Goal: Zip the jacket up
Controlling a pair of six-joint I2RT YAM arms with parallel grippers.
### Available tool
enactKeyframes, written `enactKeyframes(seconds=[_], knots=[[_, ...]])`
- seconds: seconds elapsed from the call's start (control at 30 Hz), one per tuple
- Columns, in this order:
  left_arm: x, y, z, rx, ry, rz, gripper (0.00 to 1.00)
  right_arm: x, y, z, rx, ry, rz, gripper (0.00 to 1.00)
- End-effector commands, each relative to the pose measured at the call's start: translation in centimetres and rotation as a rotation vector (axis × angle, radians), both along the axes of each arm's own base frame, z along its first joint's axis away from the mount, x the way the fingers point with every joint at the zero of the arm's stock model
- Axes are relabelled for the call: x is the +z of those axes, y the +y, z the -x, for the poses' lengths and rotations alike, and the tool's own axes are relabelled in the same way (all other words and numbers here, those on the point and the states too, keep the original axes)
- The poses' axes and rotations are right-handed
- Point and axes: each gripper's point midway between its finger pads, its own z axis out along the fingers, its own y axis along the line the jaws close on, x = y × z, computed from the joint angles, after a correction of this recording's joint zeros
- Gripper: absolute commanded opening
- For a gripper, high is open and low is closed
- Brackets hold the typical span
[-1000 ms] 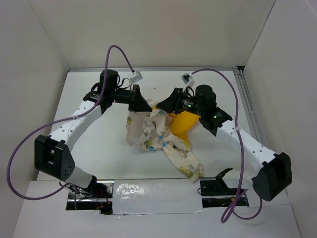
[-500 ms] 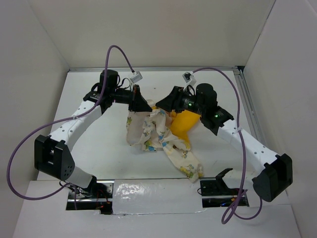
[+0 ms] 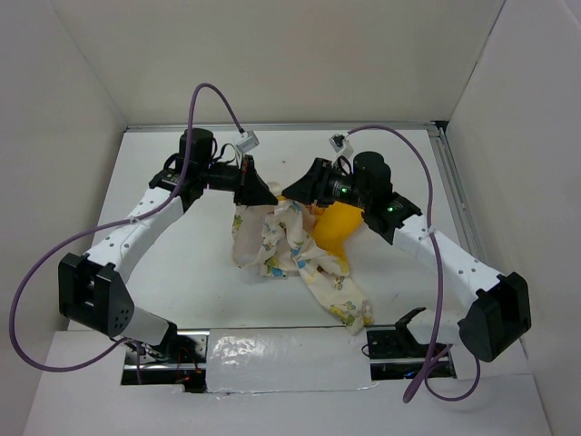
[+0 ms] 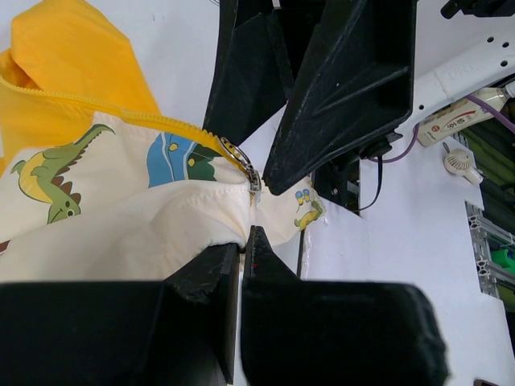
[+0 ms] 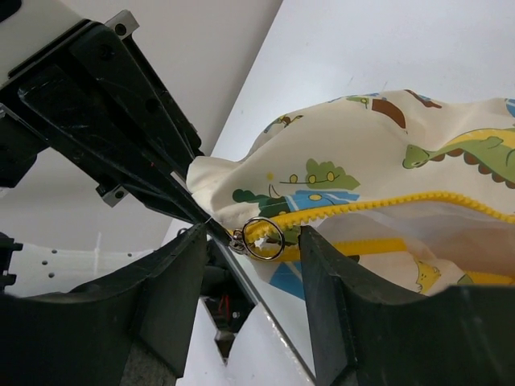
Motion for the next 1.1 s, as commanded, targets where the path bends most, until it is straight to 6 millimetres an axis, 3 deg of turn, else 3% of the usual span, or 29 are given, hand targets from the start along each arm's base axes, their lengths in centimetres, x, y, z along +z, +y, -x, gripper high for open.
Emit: enactKeyframes(seconds=[0.0,0.13,0.3,0.5,0.57,0.6,0.8,0.93,1.07], knots=[[1.6,-0.3,0.7,-0.044,-0.099,0.038,0.0,3.1,0.4,0.2,0.025,-0.079,-0.069,0.57],[1.2,-0.2,0.6,-0.033,-0.093,0.03,0.0,3.3,0.4,0.0,0.024,-0.078,-0.057,0.39],[1.3,-0.2,0.4,-0.02,-0.101,0.027,0.0,2.7,0.3,0.0,0.014,-0.062,-0.047,0.32],[1.3,0.0,0.3,-0.001,-0.102,0.018,0.0,2.5,0.1,-0.1,-0.002,-0.056,-0.036,0.14],[1.2,0.0,0.4,0.003,-0.103,0.016,0.0,2.3,0.0,-0.1,-0.007,-0.054,-0.029,0.12],[1.1,0.1,0.3,0.008,-0.101,0.014,0.0,2.2,-0.2,-0.3,-0.024,-0.053,-0.021,0.0],[1.4,0.6,0.0,0.075,-0.067,0.007,0.0,1.3,-1.4,-1.0,-0.139,-0.073,0.051,0.0],[2.2,0.8,1.1,0.092,0.015,0.03,0.0,-0.6,-4.1,-4.2,-0.428,-0.121,0.169,0.0],[1.7,1.6,1.4,0.206,0.145,0.002,0.0,-2.2,-5.8,-6.5,-0.614,-0.132,0.25,0.0]])
